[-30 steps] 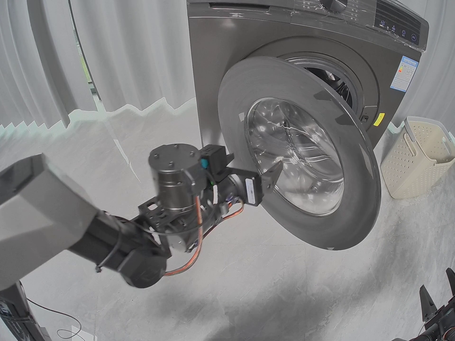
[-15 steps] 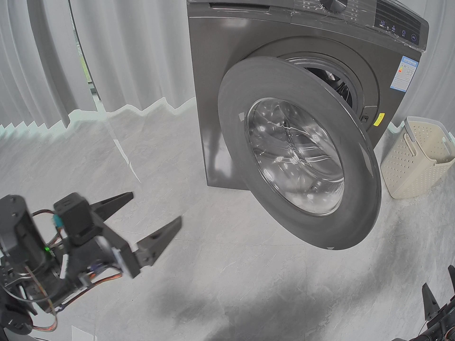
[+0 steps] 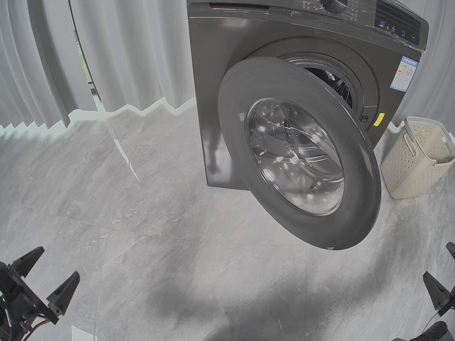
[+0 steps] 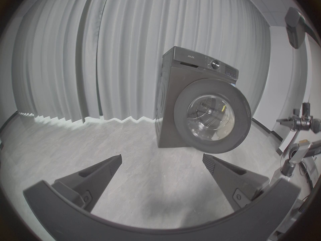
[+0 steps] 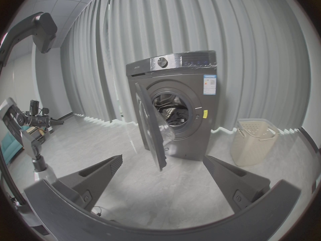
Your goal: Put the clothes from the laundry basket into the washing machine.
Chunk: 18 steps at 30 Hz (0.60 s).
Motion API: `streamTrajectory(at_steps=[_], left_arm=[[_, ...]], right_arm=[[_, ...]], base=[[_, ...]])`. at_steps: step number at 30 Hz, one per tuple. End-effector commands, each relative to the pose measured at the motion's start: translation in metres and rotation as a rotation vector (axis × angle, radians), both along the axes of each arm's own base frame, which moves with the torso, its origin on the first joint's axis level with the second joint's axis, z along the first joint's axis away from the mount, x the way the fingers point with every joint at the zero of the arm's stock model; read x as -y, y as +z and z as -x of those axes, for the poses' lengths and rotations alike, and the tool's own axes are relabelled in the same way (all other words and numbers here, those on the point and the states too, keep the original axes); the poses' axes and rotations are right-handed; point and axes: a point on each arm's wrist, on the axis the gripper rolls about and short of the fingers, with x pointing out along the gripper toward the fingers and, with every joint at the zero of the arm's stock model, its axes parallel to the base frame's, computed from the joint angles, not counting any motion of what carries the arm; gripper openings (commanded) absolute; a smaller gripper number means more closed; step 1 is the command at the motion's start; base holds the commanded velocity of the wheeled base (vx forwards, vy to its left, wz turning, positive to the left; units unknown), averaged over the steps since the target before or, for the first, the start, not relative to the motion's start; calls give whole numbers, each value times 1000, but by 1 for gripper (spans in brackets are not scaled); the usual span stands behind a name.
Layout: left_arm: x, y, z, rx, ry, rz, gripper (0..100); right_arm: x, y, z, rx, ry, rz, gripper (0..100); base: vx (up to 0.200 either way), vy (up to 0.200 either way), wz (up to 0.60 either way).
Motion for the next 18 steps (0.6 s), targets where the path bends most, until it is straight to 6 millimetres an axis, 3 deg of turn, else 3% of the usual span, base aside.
streamTrajectory(at_steps=[1,6,11,15,18], left_arm=[[-16,-51,58,75,133,18,100],[-16,-52,57,66,132,18,100],[-15,-53,59,78,320,3,100],[-10,-55,65,157,108,-29,100],[-9,-54,66,153,71,-14,100]], right_arm=[[-12,35,-82,-199,261,51,100],[-23,39,-116,-251,294,59,100],[-29,36,-141,-270,274,63,100],[-32,37,-143,-256,274,57,100],[-32,37,-141,-259,273,40,100]], base=[[0,0,0],[0,0,0],[0,0,0],[0,0,0],[0,0,0]])
